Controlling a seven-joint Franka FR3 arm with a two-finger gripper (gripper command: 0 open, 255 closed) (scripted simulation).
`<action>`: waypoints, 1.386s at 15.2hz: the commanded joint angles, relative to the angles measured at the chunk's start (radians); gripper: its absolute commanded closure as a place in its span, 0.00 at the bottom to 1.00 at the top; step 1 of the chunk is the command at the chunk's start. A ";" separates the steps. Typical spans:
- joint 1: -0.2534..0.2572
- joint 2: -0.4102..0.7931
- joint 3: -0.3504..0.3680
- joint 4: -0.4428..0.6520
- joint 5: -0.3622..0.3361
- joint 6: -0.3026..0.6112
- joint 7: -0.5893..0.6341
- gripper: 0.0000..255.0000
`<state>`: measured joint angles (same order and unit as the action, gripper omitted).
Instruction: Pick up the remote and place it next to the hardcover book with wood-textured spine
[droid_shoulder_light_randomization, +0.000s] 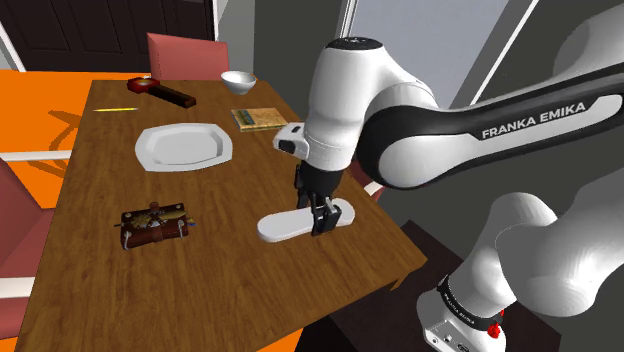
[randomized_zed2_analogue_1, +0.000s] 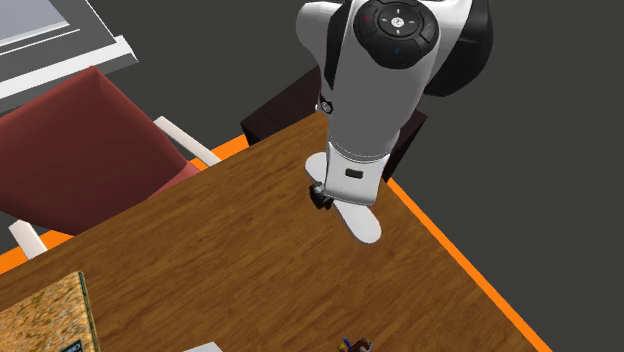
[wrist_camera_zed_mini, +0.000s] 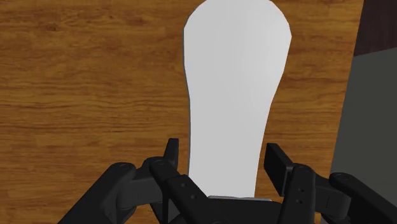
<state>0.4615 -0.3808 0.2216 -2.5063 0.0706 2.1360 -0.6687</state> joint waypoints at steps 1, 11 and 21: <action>0.000 -0.009 -0.003 0.009 0.000 -0.018 -0.003 1.00; -0.119 0.125 -0.162 0.127 -0.077 -0.003 -0.227 1.00; -0.216 0.336 -0.289 0.358 -0.095 -0.019 -0.439 1.00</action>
<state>0.2557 -0.0723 -0.0552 -2.1799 -0.0253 2.1200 -1.0837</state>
